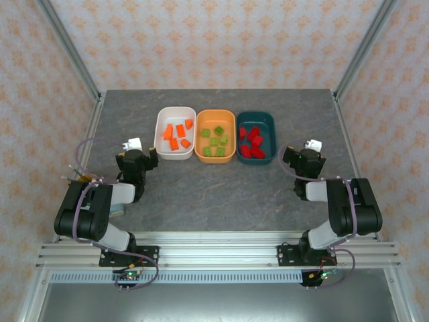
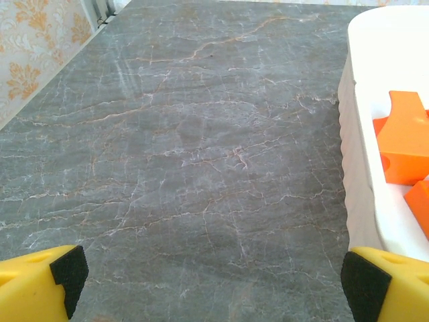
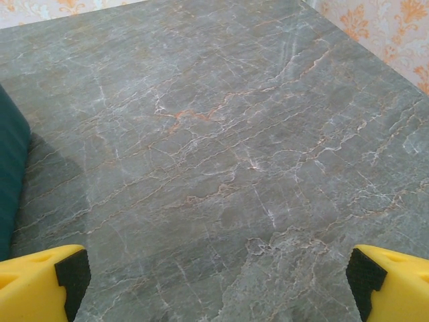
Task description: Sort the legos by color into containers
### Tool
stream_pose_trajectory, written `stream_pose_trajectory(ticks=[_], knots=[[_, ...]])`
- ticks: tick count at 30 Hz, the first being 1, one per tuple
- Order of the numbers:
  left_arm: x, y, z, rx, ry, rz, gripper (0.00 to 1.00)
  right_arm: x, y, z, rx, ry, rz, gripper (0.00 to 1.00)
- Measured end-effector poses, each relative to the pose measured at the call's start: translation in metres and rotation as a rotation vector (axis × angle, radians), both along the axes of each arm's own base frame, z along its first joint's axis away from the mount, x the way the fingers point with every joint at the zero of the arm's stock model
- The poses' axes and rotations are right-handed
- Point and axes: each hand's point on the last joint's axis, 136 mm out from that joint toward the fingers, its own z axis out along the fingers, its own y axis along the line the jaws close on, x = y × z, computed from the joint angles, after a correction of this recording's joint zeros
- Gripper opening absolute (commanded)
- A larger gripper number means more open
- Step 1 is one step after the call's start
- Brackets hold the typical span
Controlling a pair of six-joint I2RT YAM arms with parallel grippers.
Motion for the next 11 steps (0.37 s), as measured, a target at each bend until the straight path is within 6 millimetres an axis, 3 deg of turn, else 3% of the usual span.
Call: stream_pose_trajectory(ticks=[11], knots=[[0.0, 0.0006, 0.0003, 0.001, -0.001, 0.003, 1.0, 0.0022, 0.0011, 0.0028, -0.008, -0.006, 0.007, 0.99]])
